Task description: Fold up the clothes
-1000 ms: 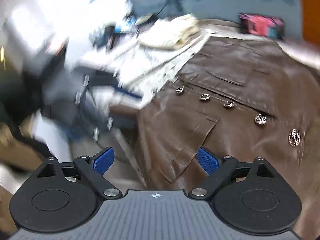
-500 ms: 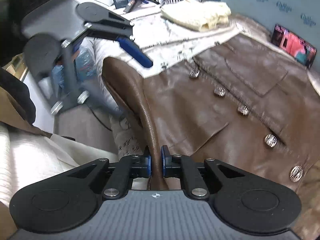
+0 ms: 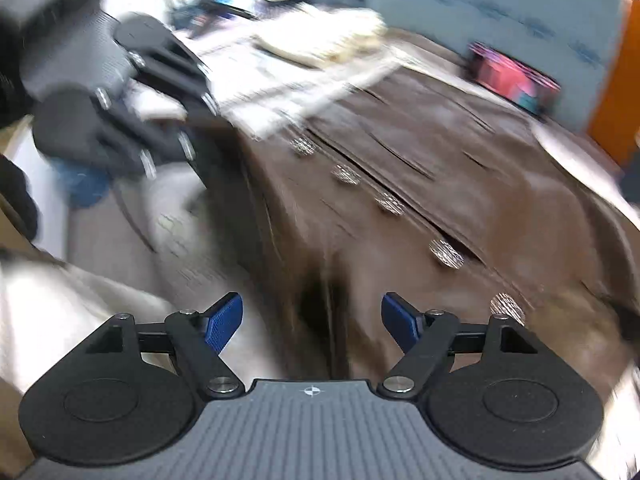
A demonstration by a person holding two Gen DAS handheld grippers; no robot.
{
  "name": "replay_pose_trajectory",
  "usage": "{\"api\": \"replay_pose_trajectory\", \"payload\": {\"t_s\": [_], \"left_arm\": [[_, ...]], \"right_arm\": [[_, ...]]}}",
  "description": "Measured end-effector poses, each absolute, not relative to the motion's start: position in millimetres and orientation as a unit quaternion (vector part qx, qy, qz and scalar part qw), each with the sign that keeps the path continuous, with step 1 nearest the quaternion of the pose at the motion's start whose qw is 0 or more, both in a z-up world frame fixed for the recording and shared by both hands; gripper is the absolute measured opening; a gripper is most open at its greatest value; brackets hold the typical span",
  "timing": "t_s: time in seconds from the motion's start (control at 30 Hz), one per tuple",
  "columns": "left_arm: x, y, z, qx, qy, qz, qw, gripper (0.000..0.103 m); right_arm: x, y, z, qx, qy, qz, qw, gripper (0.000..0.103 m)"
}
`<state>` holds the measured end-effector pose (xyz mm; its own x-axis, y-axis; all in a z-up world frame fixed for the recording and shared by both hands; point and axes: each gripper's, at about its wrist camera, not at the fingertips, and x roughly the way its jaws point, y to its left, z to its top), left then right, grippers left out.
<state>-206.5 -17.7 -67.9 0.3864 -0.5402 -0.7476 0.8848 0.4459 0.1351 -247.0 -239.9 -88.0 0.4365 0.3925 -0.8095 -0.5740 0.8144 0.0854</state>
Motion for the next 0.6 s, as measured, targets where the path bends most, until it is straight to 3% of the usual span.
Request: {"api": "replay_pose_trajectory", "payload": {"t_s": [0.27, 0.47, 0.5, 0.53, 0.6], "left_arm": [[-180.0, -14.0, -60.9, 0.210, 0.336, -0.428, 0.812, 0.010], [-169.6, -13.5, -57.9, 0.185, 0.350, -0.438, 0.807, 0.006], [-168.6, -13.7, -57.4, 0.185, 0.349, -0.437, 0.808, 0.006], [-167.5, -14.6, -57.2, 0.188, 0.347, -0.436, 0.809, 0.006], [-164.6, -16.0, -56.7, 0.191, 0.345, -0.435, 0.809, 0.006]], "right_arm": [[-266.0, -314.5, -116.3, -0.157, 0.498, 0.119, 0.844, 0.076], [-273.7, -339.5, -116.9, -0.195, 0.482, 0.075, 0.851, 0.073], [-269.8, -343.9, -111.9, -0.188, 0.477, 0.075, 0.855, 0.069], [-265.8, -348.4, -107.0, -0.181, 0.472, 0.076, 0.860, 0.050], [-257.9, -357.3, -97.1, -0.166, 0.461, 0.078, 0.868, 0.025]]}}
